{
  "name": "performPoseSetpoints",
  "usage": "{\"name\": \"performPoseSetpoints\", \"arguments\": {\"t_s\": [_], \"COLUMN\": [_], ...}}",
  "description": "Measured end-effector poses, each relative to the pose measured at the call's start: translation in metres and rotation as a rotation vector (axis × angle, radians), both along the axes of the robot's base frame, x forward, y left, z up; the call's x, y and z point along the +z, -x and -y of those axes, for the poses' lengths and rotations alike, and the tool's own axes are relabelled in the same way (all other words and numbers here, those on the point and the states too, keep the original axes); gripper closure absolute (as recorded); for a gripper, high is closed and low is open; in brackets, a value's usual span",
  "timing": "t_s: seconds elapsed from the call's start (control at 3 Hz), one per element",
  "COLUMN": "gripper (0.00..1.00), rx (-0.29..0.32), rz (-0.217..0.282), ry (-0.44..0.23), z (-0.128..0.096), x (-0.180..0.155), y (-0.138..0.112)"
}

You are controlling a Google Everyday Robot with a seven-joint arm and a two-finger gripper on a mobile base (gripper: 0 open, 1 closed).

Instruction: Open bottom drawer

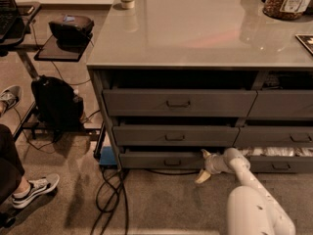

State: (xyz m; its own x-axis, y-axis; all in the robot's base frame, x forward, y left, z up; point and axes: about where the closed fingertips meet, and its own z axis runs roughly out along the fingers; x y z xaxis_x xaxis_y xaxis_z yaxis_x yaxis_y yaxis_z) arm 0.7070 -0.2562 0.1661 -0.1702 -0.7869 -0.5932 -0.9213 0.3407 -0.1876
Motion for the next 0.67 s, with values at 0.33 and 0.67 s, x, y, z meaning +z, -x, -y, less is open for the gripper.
{"name": "performPoseSetpoints", "arguments": {"t_s": [0.33,0.67], "gripper": [0.00,0.00], "rx": [-0.002,0.017], "rz": [-0.006,-0.021], "ry": [-0.014,-0.020], "z": [-0.0019,-0.0113], "x": [-0.0115,-0.0140], "y": [-0.0033,0.0000]}}
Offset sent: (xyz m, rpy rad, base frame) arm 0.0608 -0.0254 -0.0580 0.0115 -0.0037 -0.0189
